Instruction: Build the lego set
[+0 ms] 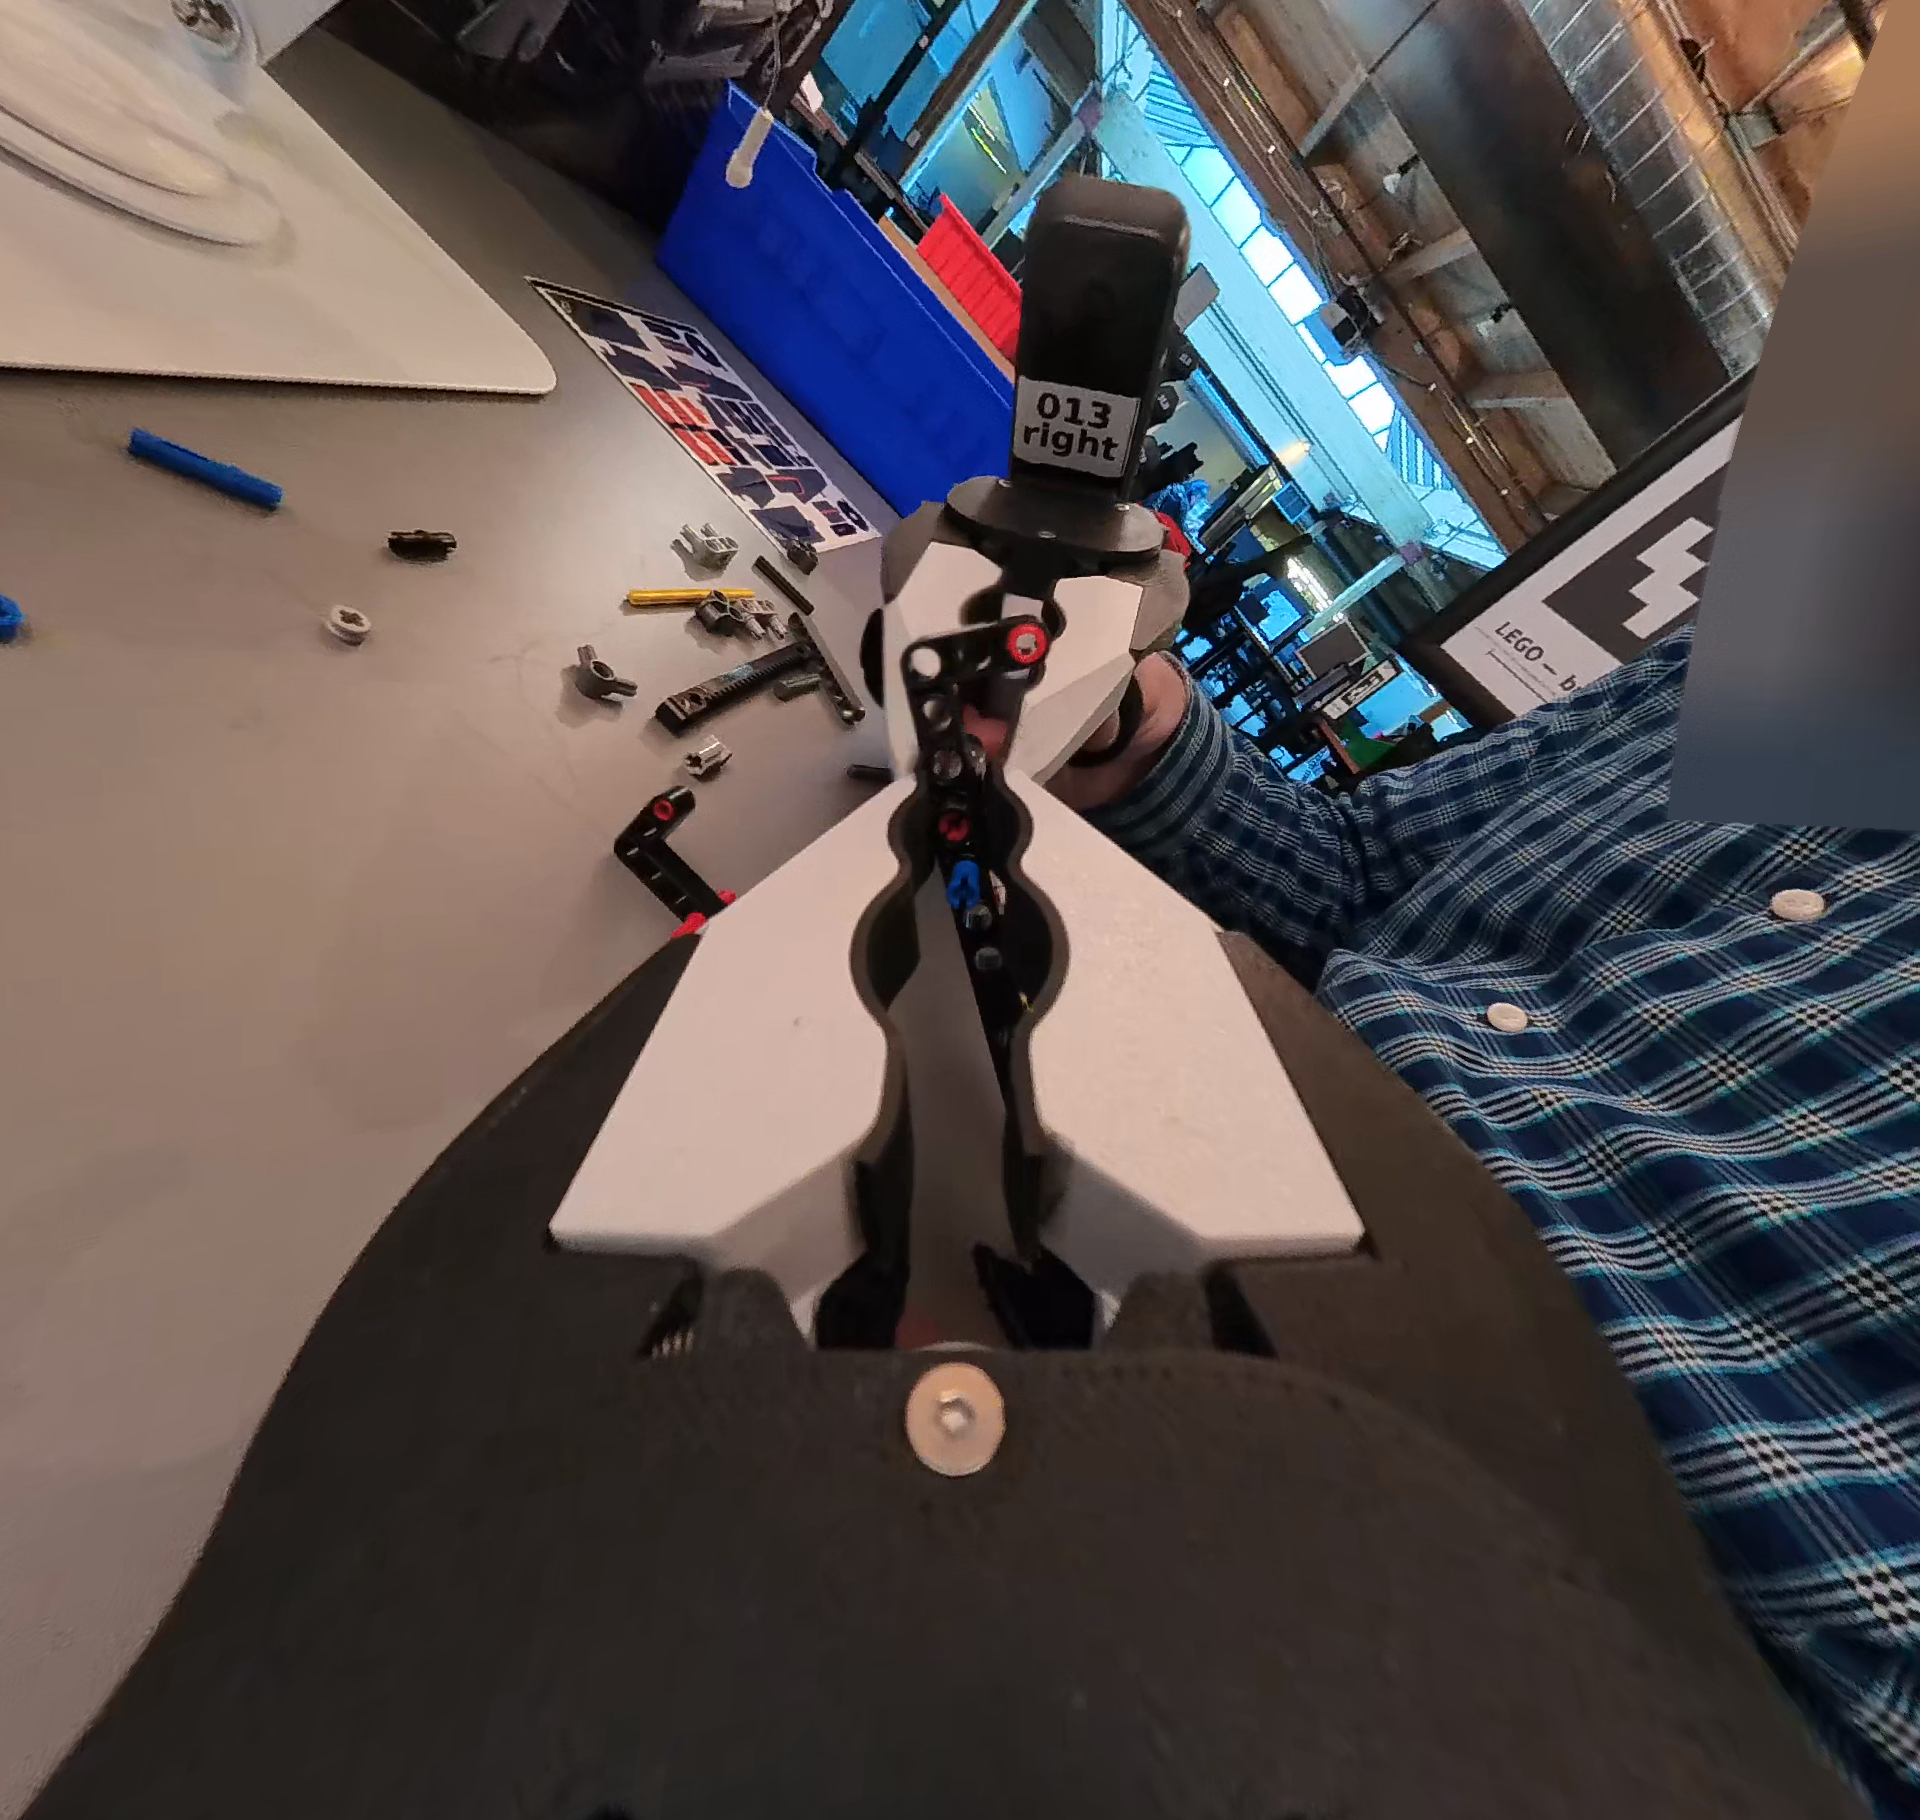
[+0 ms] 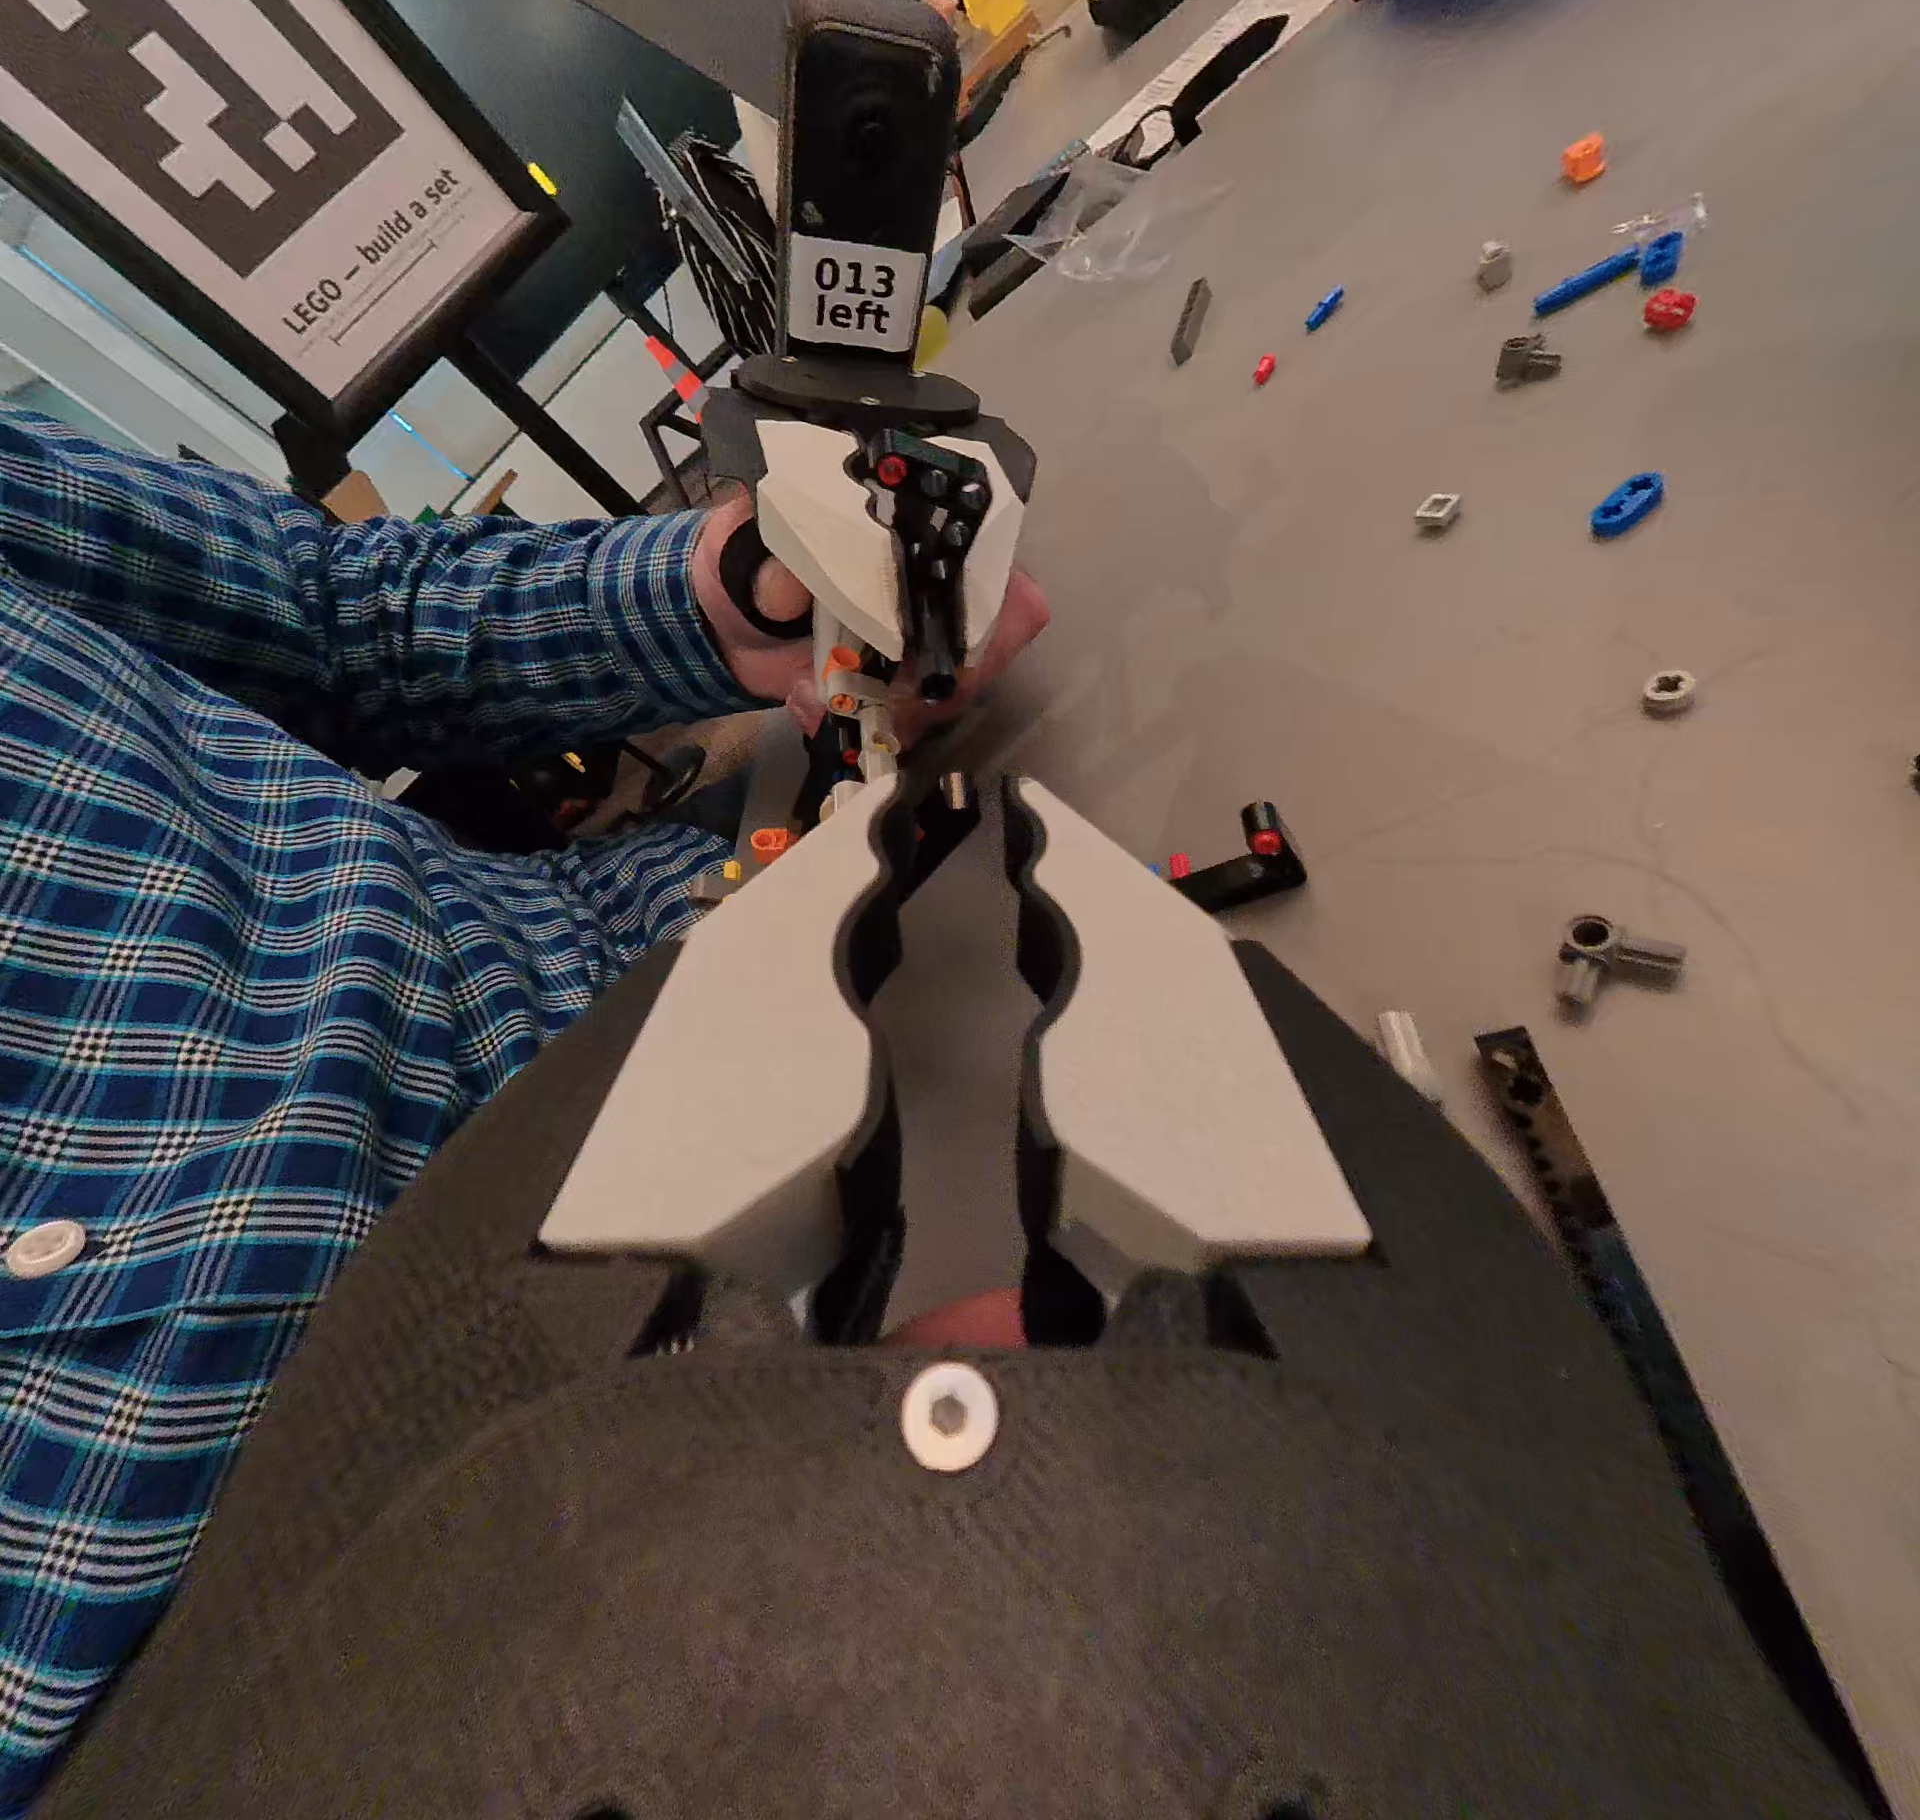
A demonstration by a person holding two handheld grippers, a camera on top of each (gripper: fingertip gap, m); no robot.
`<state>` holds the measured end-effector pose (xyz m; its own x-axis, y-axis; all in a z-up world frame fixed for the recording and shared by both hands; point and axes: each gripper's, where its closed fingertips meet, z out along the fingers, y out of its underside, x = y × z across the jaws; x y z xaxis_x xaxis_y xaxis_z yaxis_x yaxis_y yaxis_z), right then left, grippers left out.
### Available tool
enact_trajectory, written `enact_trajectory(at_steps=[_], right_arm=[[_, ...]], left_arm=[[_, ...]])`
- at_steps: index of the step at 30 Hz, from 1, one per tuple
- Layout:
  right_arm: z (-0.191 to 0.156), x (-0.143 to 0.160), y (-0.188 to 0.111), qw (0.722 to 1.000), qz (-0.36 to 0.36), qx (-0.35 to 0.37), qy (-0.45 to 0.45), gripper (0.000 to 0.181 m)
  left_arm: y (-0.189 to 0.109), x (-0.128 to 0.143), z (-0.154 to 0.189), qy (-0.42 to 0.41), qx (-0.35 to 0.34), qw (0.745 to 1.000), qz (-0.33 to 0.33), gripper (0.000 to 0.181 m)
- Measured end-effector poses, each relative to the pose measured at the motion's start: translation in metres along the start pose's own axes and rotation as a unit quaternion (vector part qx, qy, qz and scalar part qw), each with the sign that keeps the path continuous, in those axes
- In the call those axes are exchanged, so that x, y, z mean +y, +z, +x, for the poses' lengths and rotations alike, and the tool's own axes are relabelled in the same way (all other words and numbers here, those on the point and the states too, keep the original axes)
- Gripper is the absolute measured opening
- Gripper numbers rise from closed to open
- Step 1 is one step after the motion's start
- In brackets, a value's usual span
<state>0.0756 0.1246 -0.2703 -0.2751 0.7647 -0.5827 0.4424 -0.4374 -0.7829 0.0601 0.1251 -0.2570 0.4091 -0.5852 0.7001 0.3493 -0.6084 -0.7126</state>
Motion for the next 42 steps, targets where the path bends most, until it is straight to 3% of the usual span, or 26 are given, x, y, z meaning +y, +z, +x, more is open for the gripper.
enact_trajectory(at_steps=[6, 8, 13, 20, 24, 27, 34, 42], right_arm=[[0.007, -0.009, -0.013, 1.0, 0.021, 0.015, 0.01, 0.033], [0.017, -0.01, -0.021, 0.998, 0.007, 0.058, -0.012, 0.028], [0.05, 0.003, -0.026, 0.967, -0.116, 0.191, -0.125, 0.021], [0.073, 0.025, 0.008, 0.921, -0.237, 0.227, -0.212, 0.024], [0.073, 0.024, 0.018, 0.916, -0.247, 0.218, -0.229, 0.004], [0.072, 0.021, 0.02, 0.919, -0.241, 0.21, -0.23, 0.005], [0.054, -0.008, 0.019, 0.935, -0.154, 0.179, -0.263, 0.004], [0.045, -0.024, 0.018, 0.921, -0.129, 0.185, -0.319, 0.005]], left_arm=[[-0.005, -0.003, 0.002, -0.003, 0.009, 1.0, 0.007, 0.007], [-0.007, -0.002, 0.002, -0.005, 0.007, 1.0, 0.005, 0.007], [-0.011, 0.006, -0.004, -0.022, -0.013, 0.999, -0.02, 0.007], [-0.015, 0.016, -0.022, -0.063, -0.057, 0.995, -0.044, 0.008], [-0.016, 0.017, -0.024, -0.072, -0.058, 0.995, -0.045, 0.008], [-0.017, 0.016, -0.025, -0.078, -0.059, 0.994, -0.041, 0.007], [-0.019, 0.012, -0.03, -0.086, -0.069, 0.993, -0.028, 0.007], [-0.02, 0.007, -0.028, -0.087, -0.063, 0.994, -0.008, 0.007]])
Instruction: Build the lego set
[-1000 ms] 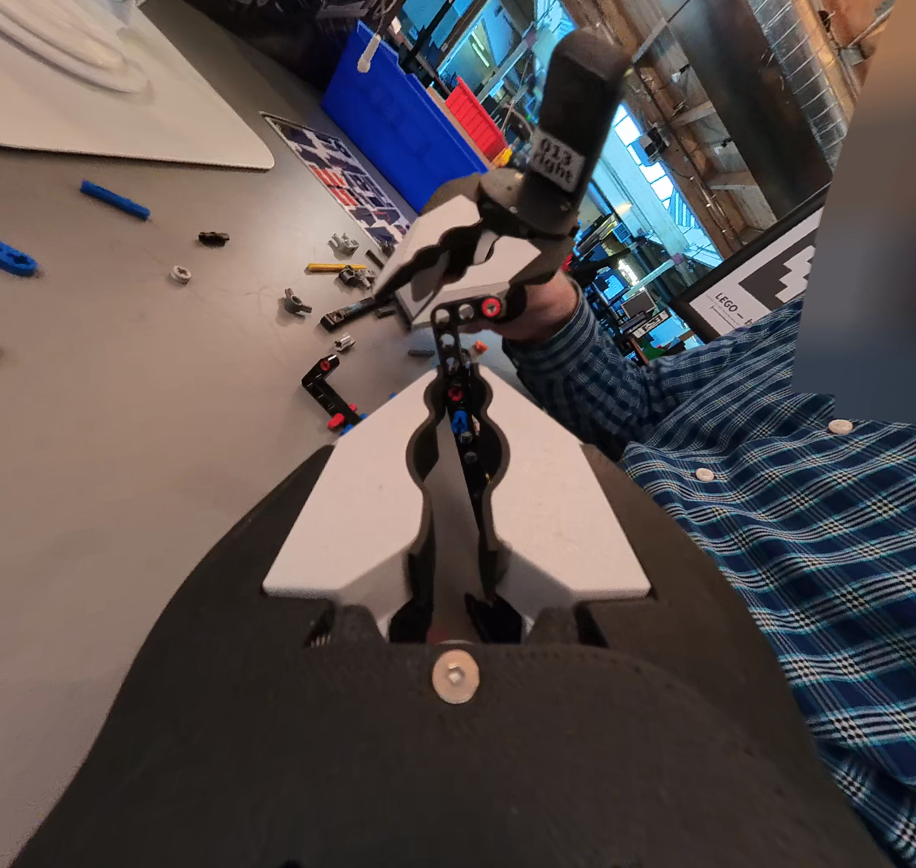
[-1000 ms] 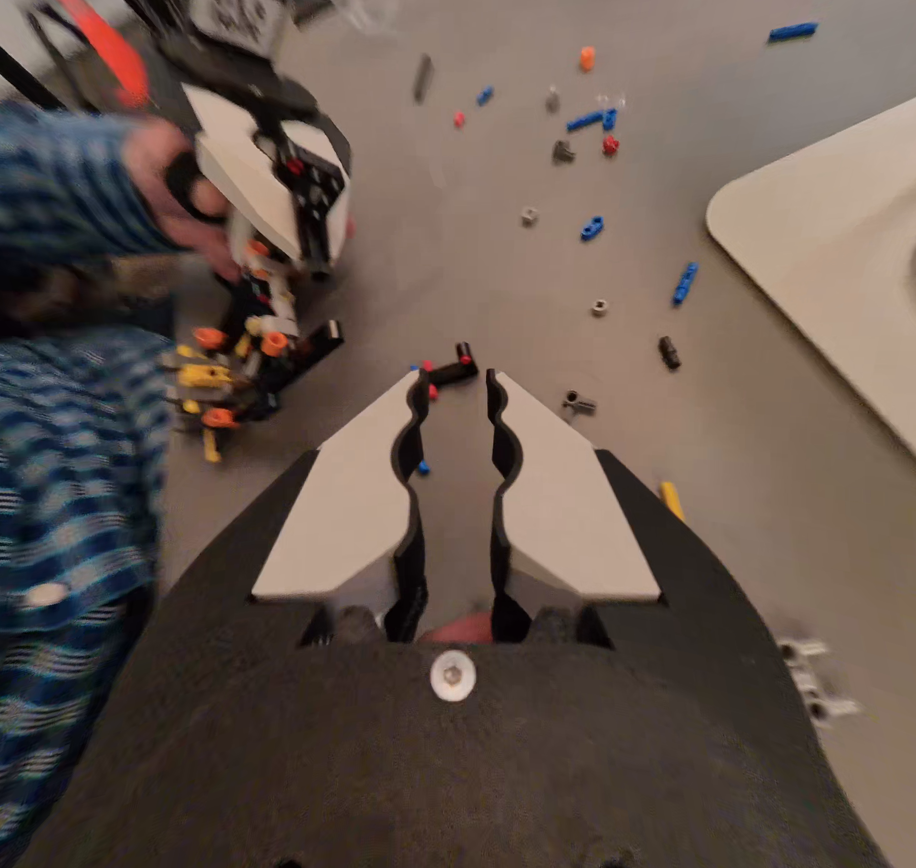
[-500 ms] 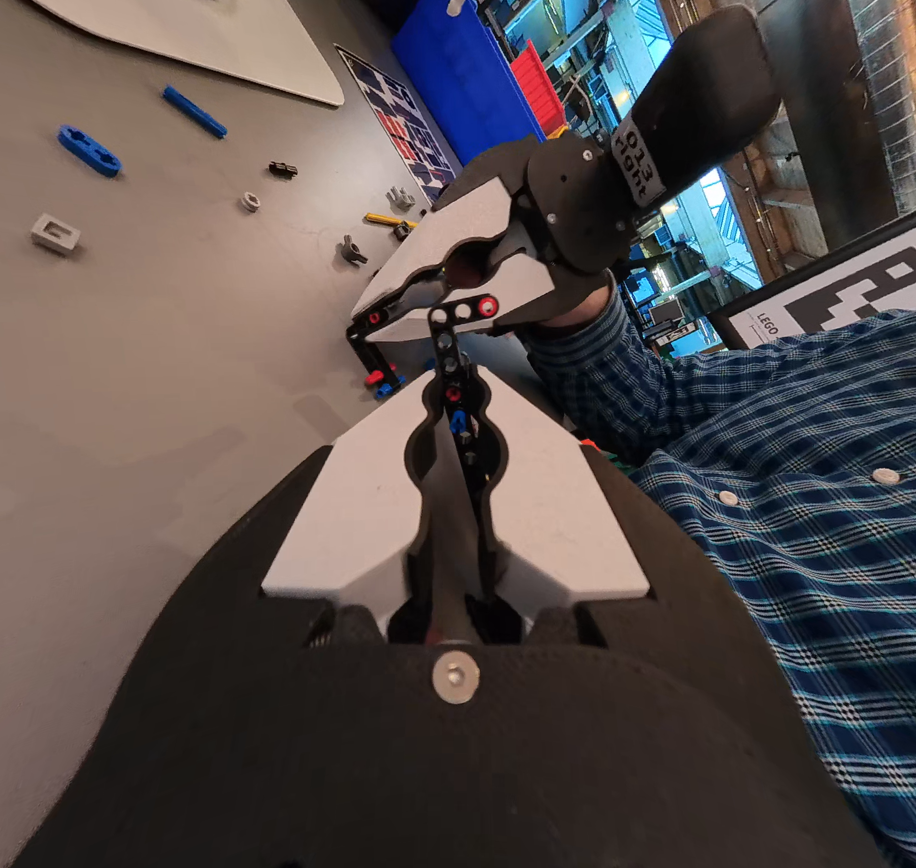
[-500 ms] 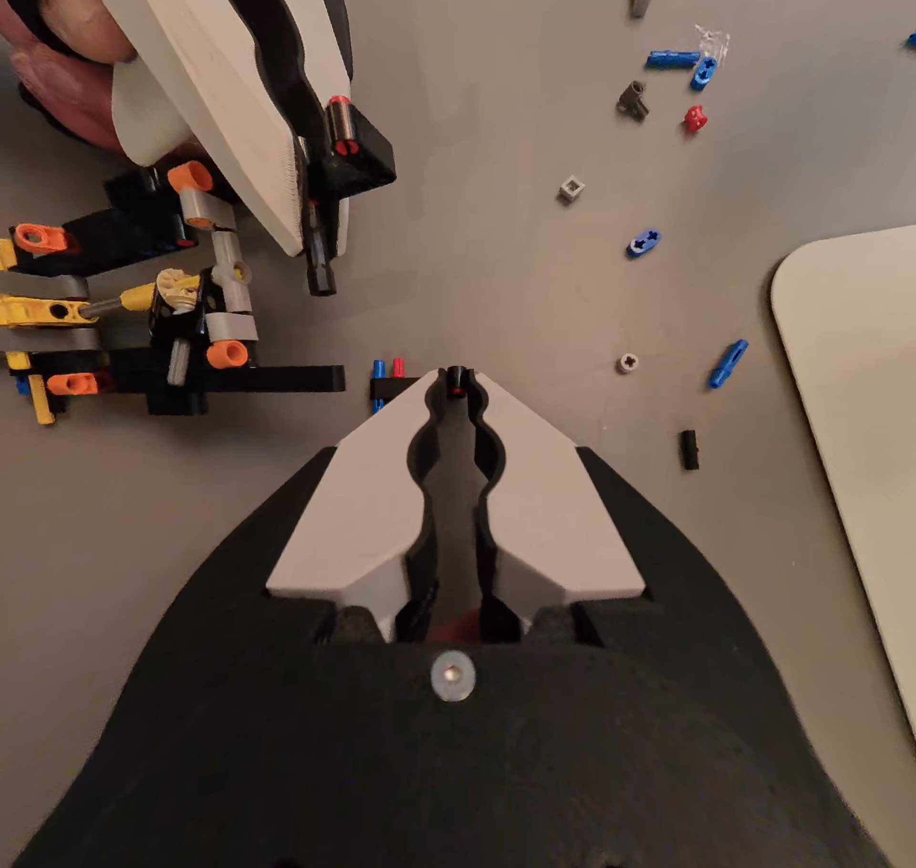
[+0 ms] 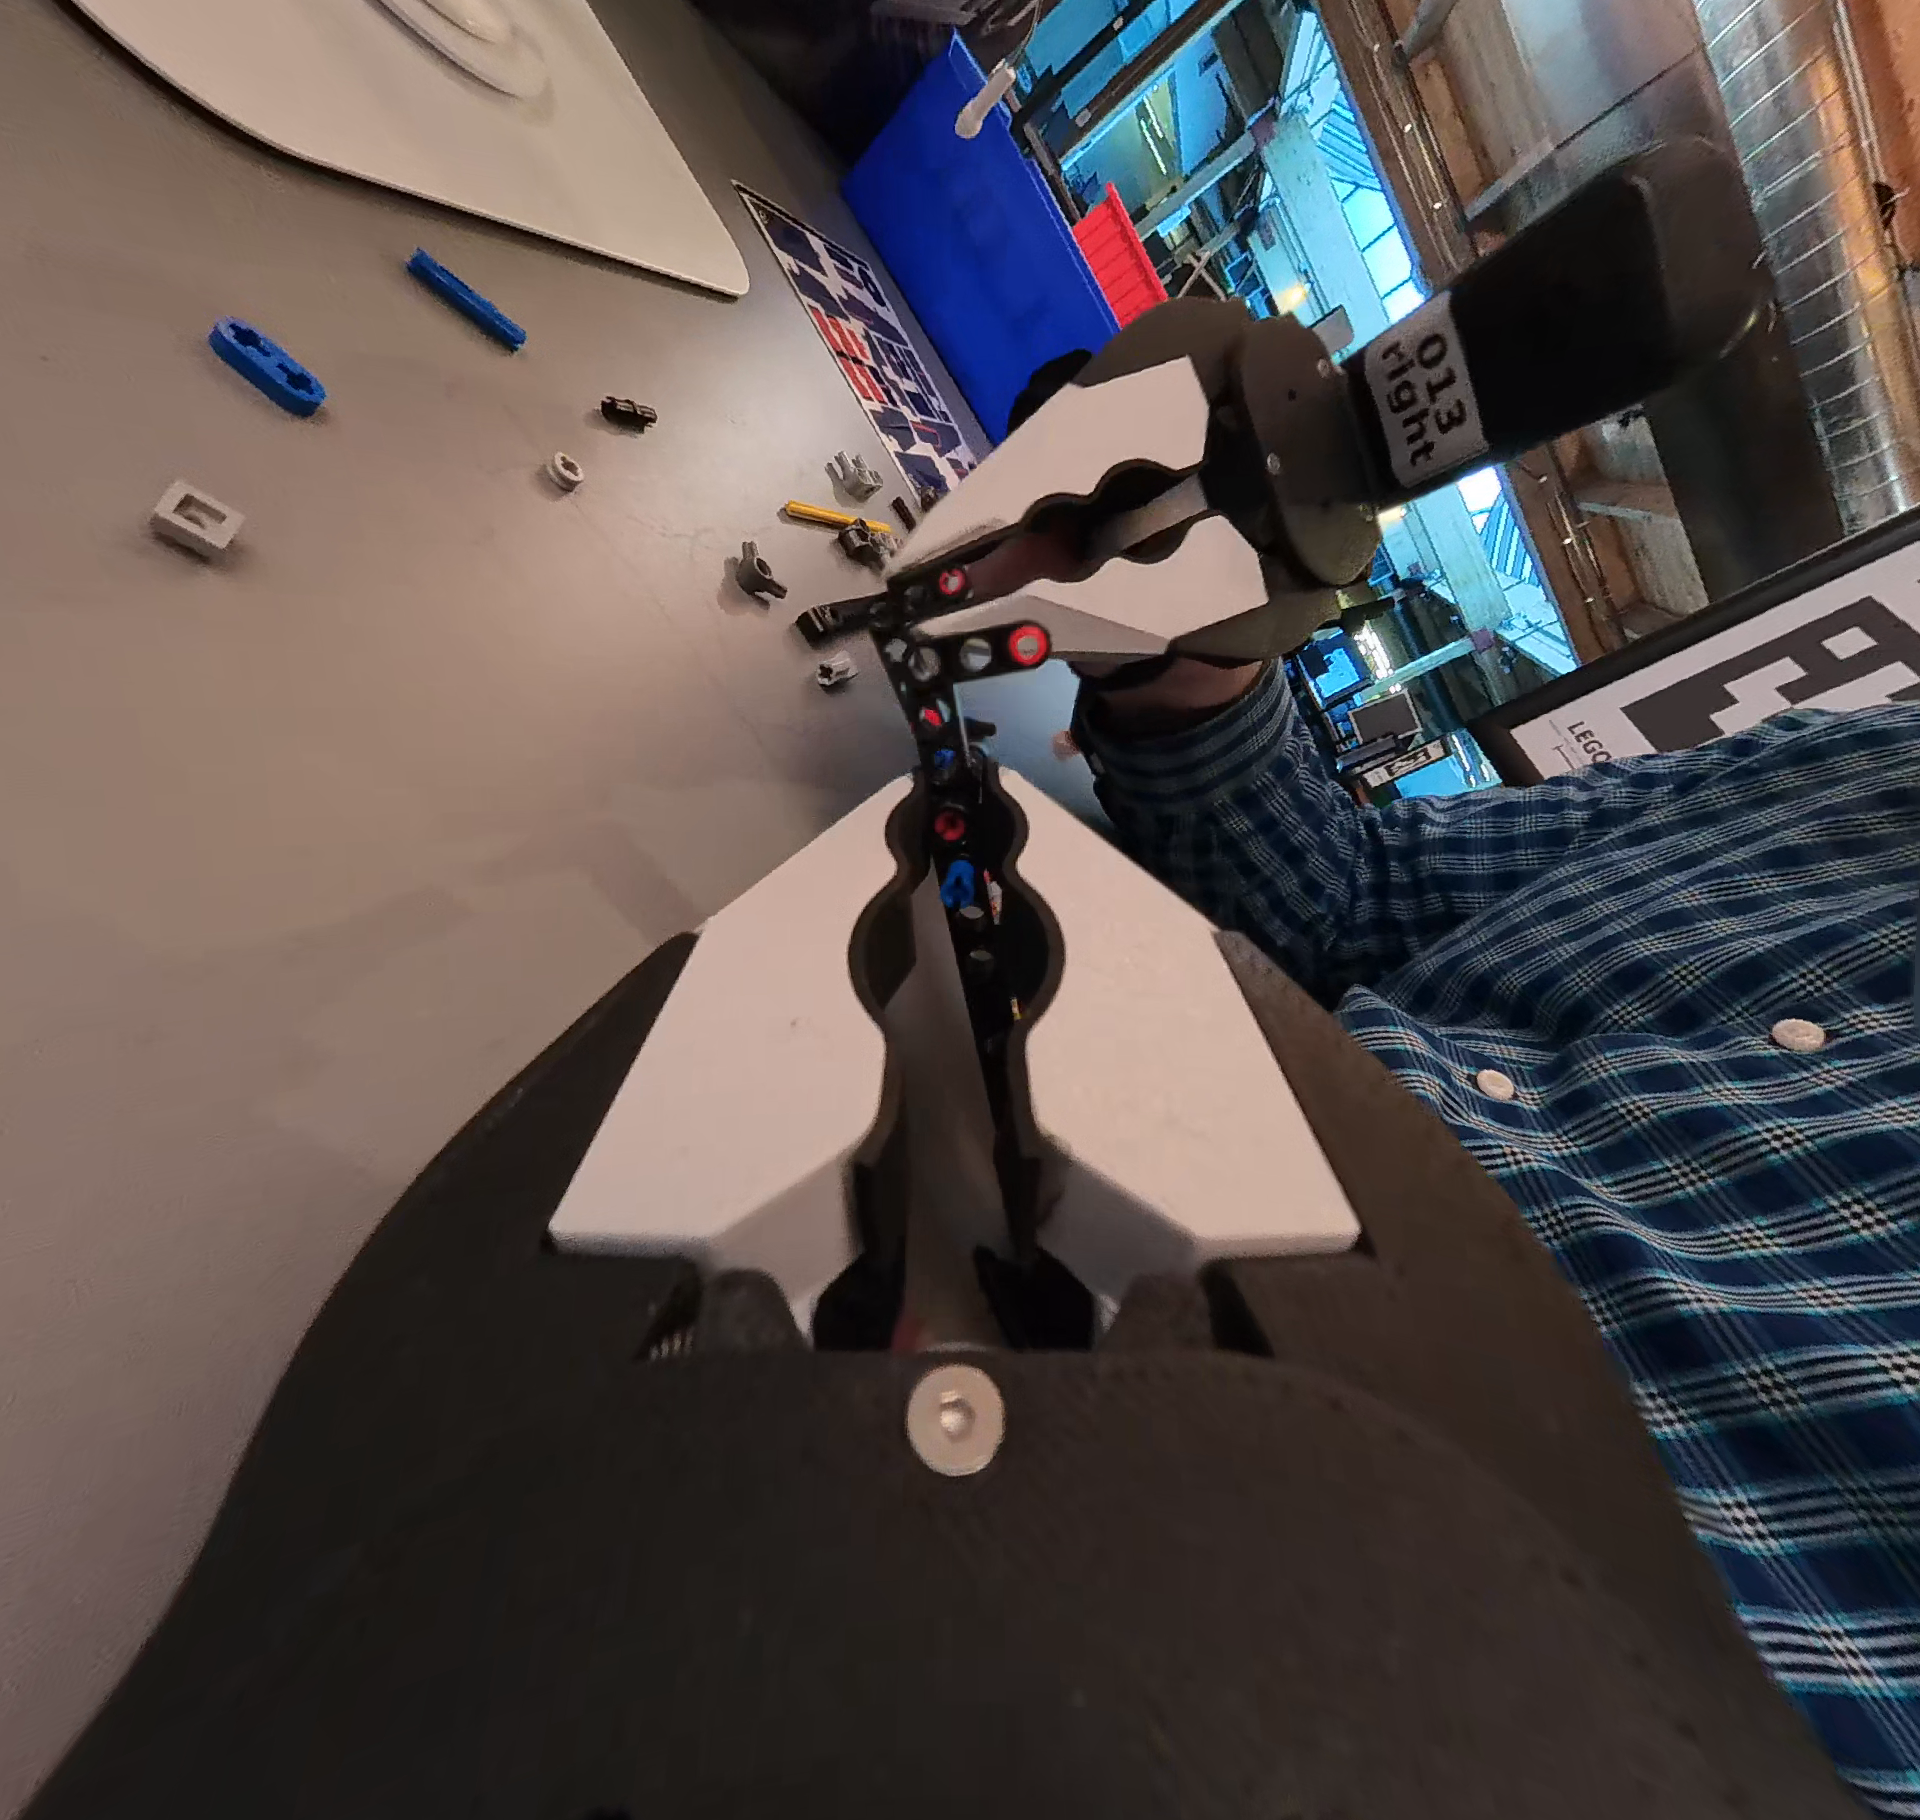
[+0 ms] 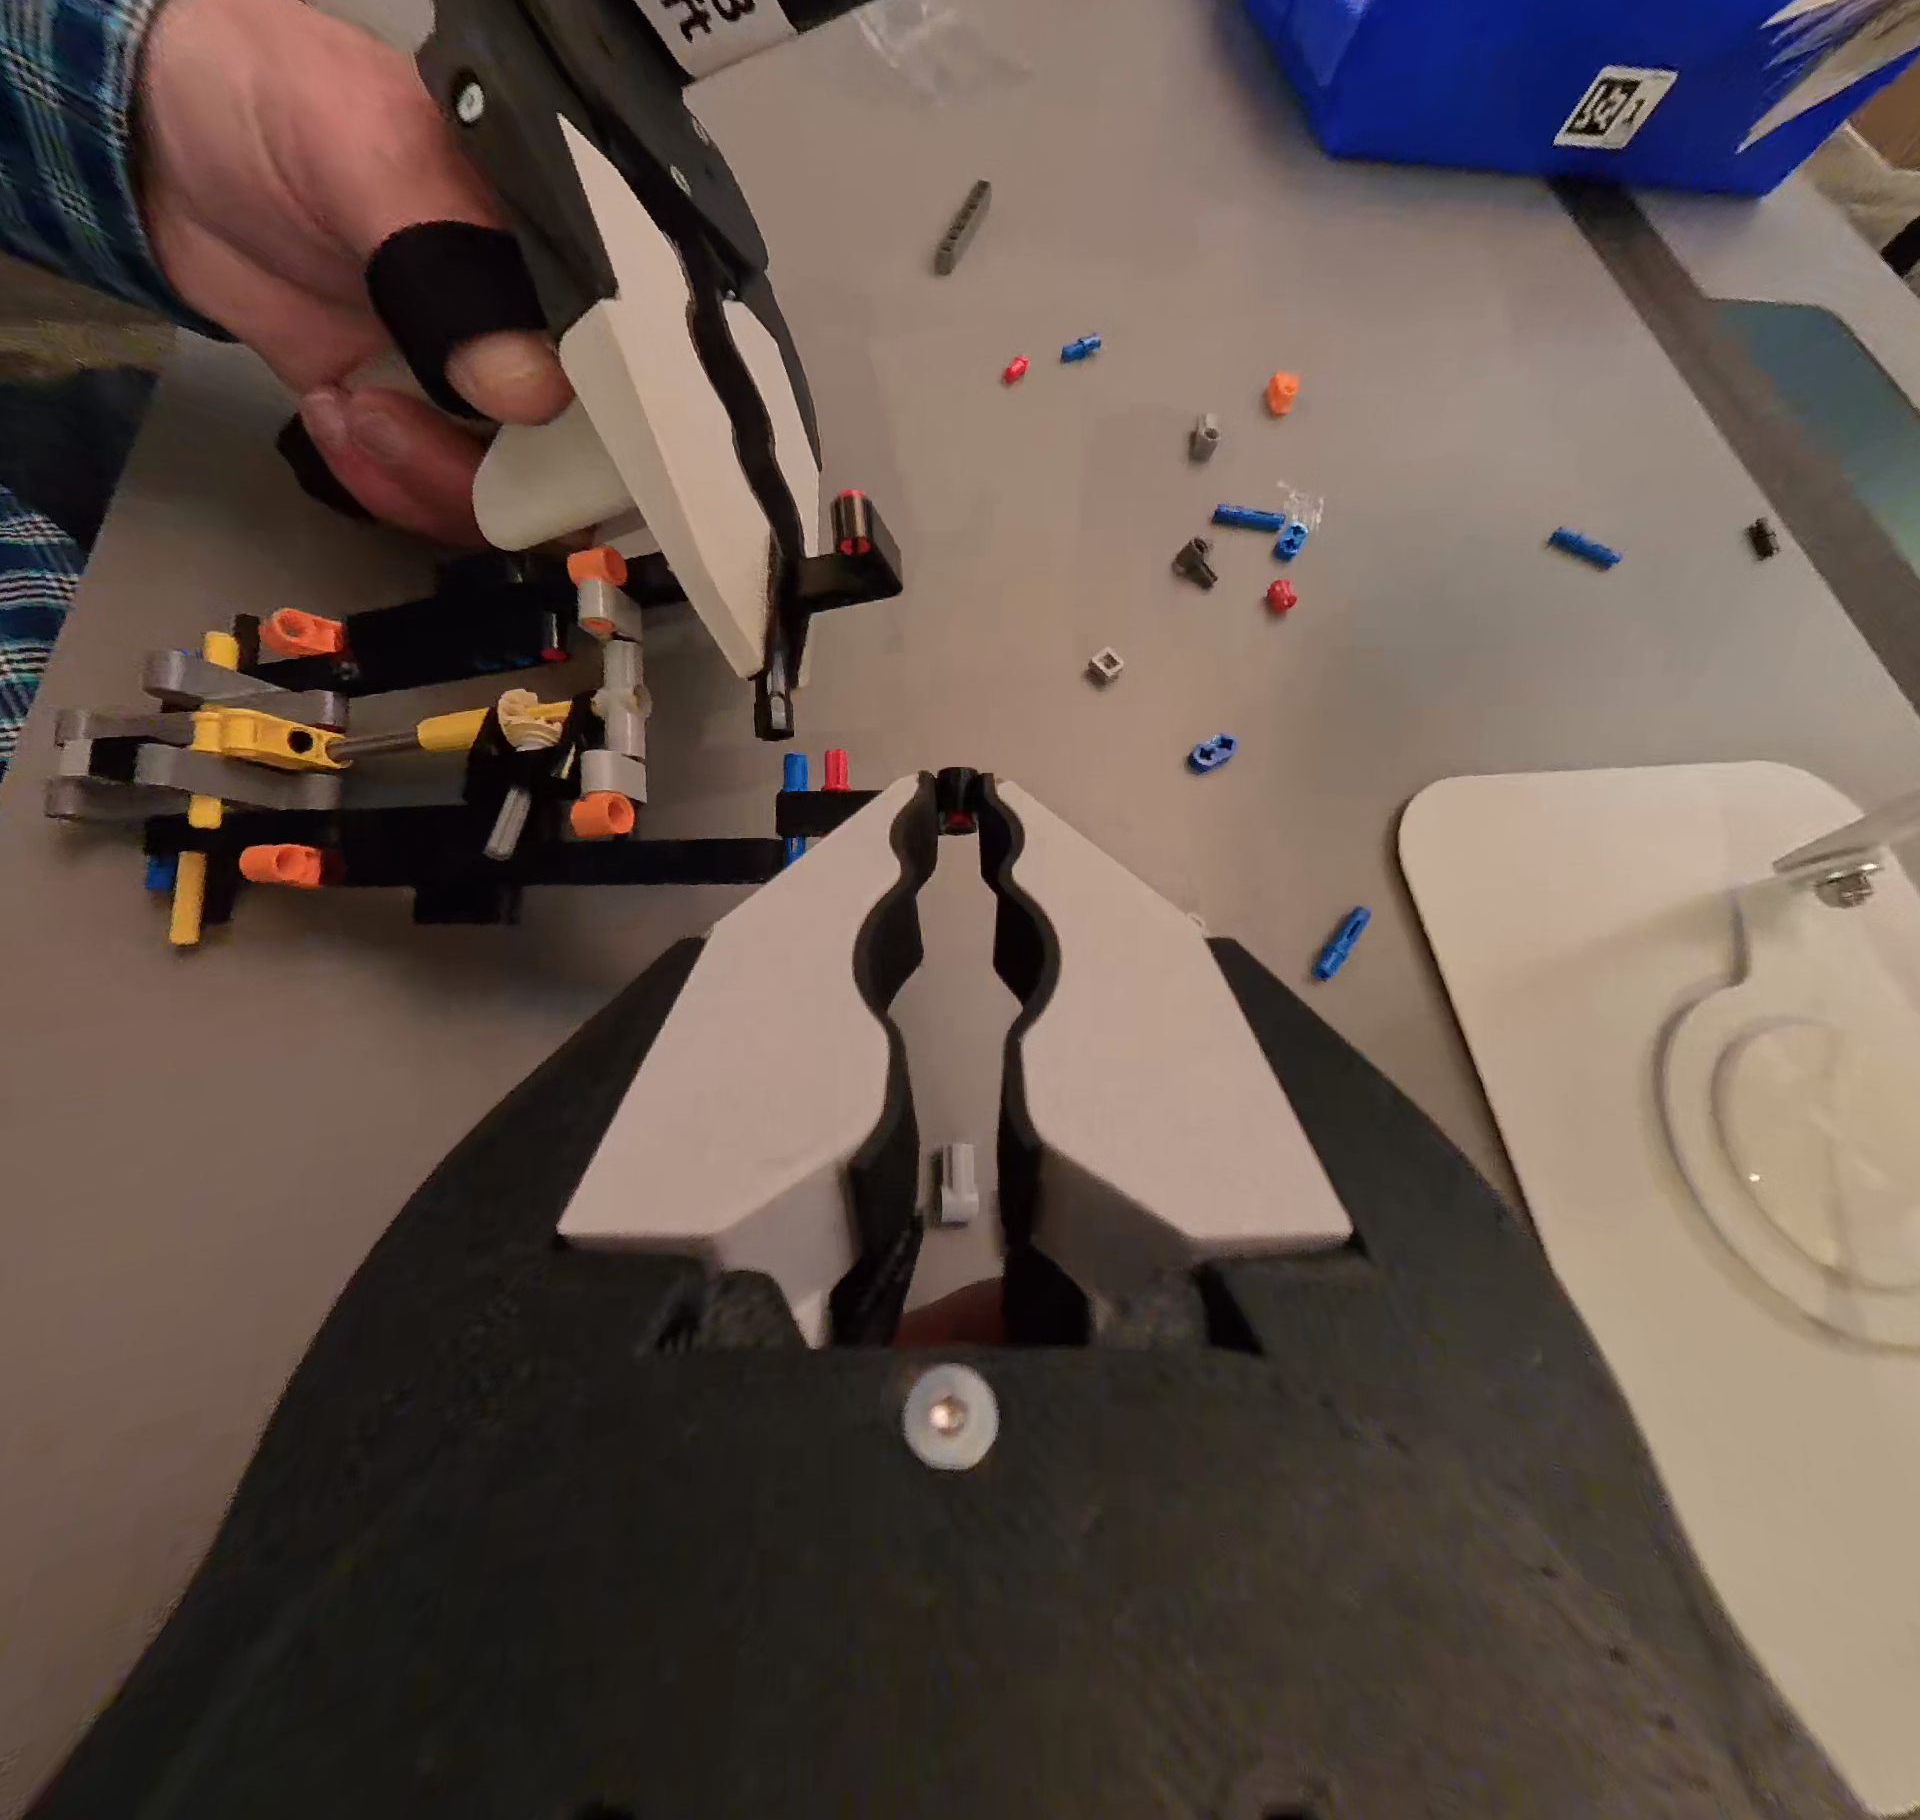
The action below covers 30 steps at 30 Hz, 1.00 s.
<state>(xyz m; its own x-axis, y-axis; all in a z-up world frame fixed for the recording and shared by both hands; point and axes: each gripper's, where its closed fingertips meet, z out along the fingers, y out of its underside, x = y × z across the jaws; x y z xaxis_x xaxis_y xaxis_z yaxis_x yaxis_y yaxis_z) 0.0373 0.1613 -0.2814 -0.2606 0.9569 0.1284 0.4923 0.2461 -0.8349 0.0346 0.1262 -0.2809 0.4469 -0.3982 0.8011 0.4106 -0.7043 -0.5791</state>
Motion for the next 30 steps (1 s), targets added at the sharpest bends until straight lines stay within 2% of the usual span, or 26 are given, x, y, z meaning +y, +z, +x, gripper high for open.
enact_trajectory(at_steps=[5, 9, 18, 25, 30], right_arm=[[-0.001, -0.006, 0.001, 1.0, 0.001, 0.011, -0.005, 0.005], [0.001, -0.008, 0.005, 0.998, 0.01, 0.017, 0.056, 0.004], [-0.008, -0.01, 0.003, 1.0, 0.007, 0.019, 0.011, 0.004], [-0.003, -0.006, -0.001, 0.996, 0.008, 0.054, 0.068, 0.005], [-0.004, -0.009, -0.004, 0.996, 0.024, 0.068, 0.05, 0.005]], left_arm=[[-0.002, -0.005, 0.001, -0.011, 0.011, 1.0, 0.018, 0.007], [-0.004, -0.007, 0.002, -0.009, 0.012, 1.0, 0.026, 0.006], [-0.005, -0.007, 0.001, -0.006, 0.009, 1.0, 0.029, 0.007], [-0.006, -0.009, 0.001, -0.002, 0.003, 0.999, 0.04, 0.006], [-0.005, -0.009, 0.003, -0.007, 0.007, 0.999, 0.044, 0.006]])
